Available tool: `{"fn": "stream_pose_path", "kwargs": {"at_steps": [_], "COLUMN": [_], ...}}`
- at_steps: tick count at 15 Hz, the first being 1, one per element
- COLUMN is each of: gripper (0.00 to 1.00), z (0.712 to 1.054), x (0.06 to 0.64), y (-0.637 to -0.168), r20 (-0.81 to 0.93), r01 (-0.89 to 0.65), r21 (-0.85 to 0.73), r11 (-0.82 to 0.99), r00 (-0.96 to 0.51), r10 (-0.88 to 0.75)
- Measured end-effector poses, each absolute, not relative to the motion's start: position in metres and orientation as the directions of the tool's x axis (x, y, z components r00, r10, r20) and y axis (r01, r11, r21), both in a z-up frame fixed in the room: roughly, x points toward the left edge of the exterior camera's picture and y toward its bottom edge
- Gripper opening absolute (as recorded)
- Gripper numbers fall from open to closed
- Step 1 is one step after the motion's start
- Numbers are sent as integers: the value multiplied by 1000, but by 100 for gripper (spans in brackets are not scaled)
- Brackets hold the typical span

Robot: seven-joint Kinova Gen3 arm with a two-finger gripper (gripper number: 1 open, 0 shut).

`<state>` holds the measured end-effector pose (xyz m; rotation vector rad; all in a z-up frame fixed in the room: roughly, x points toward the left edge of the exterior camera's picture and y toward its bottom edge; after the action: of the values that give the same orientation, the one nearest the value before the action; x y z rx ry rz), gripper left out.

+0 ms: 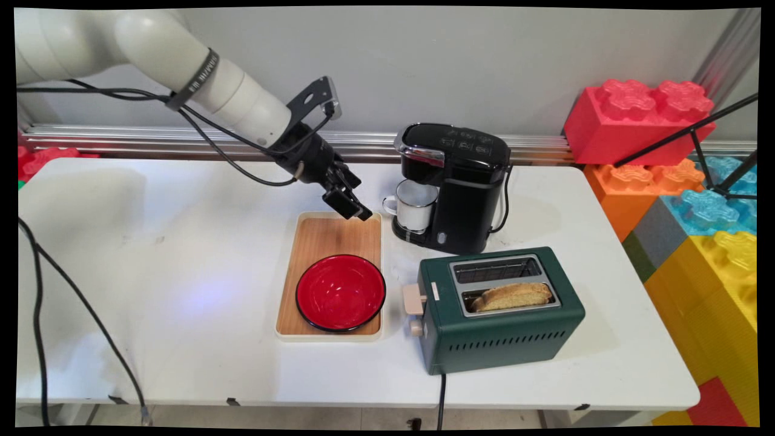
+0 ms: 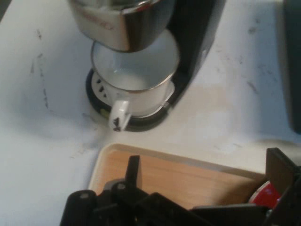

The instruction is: Press the toaster switch

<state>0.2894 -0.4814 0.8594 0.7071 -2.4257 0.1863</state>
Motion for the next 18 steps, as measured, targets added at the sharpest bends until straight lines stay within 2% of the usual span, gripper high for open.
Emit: {"fn": "stream_pose_path", "kwargs": {"at_steps": [10, 18], "gripper": [100, 100], "z": [934, 963], "x": [245, 215], "y": [-387, -341], "r20": [510, 489], "r01": [-535, -491], "r21": [114, 128], "r11": [837, 861], "r00": [-692, -725], "r10": [-511, -486]}}
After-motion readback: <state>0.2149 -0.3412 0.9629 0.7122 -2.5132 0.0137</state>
